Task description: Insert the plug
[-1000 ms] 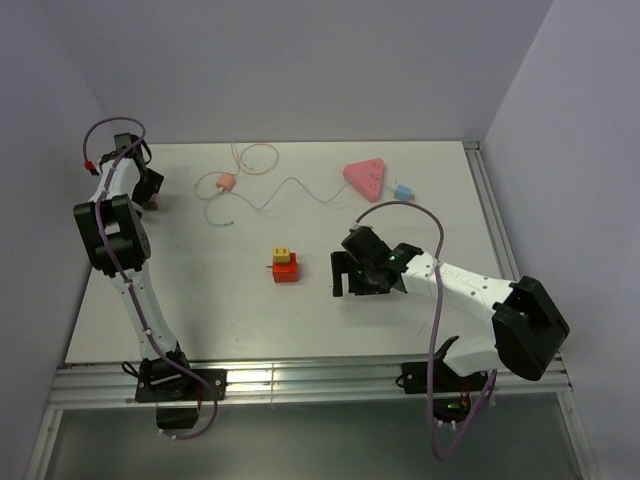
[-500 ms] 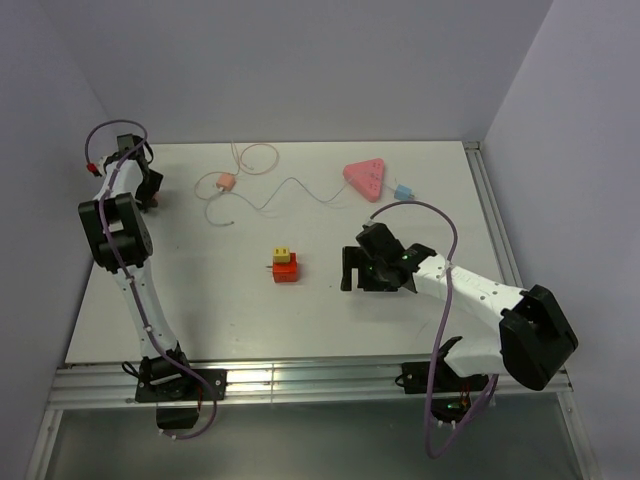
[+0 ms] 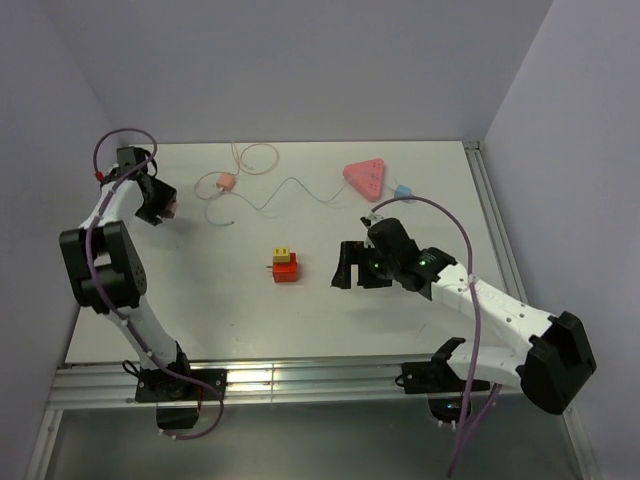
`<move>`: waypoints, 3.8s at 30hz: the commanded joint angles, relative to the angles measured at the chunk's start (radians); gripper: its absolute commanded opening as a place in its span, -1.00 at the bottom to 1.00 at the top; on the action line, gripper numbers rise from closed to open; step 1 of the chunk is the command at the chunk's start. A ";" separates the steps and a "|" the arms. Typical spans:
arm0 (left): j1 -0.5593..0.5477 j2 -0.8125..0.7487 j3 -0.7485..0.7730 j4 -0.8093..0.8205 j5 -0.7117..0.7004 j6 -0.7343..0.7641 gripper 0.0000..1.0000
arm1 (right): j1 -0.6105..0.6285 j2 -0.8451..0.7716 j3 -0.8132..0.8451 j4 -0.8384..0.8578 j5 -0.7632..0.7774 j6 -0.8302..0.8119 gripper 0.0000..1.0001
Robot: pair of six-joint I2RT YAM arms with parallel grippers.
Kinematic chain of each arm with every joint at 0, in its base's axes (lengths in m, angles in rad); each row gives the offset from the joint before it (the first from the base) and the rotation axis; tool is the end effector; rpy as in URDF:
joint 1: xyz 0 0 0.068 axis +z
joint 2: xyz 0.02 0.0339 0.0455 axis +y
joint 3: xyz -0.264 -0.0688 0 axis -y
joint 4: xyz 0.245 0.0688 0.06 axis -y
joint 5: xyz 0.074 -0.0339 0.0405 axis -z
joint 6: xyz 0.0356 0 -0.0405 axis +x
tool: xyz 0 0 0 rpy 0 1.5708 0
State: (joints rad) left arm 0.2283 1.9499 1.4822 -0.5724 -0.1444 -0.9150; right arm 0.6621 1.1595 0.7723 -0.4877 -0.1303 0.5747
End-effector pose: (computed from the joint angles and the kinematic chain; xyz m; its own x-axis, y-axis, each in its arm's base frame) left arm 0.4067 0.0998 0.2077 -0.2785 -0.8699 -0.4070 -0.8456 0.4230 -0.3255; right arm 0.1817 0.1475 0.2346 -0.8751 0.0012 -0.4839 -0.2377 0.8699 0.4322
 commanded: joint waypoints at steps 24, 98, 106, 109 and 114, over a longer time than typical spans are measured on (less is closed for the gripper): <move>-0.835 -1.206 -0.741 0.338 0.566 0.232 -0.99 | 0.096 -0.081 0.238 0.187 -0.275 0.309 0.49; -1.250 -0.588 -0.579 0.157 -0.575 0.044 0.89 | -0.094 -0.228 0.035 -0.144 0.023 0.056 -1.00; -1.201 -0.462 -0.534 0.207 -0.543 0.090 0.80 | -0.124 -0.248 0.015 -0.134 -0.012 0.043 -1.00; -1.195 -0.430 -0.514 0.207 -0.532 0.087 0.72 | -0.127 -0.245 0.005 -0.126 -0.022 0.044 -1.00; -1.189 -0.379 -0.496 0.207 -0.512 0.073 0.57 | -0.127 -0.242 0.001 -0.120 -0.035 0.045 -1.00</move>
State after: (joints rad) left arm -0.9661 1.5520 0.9459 -0.3946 -0.6746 -0.8505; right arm 0.5426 0.9283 0.7761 -0.6441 -0.1497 0.6334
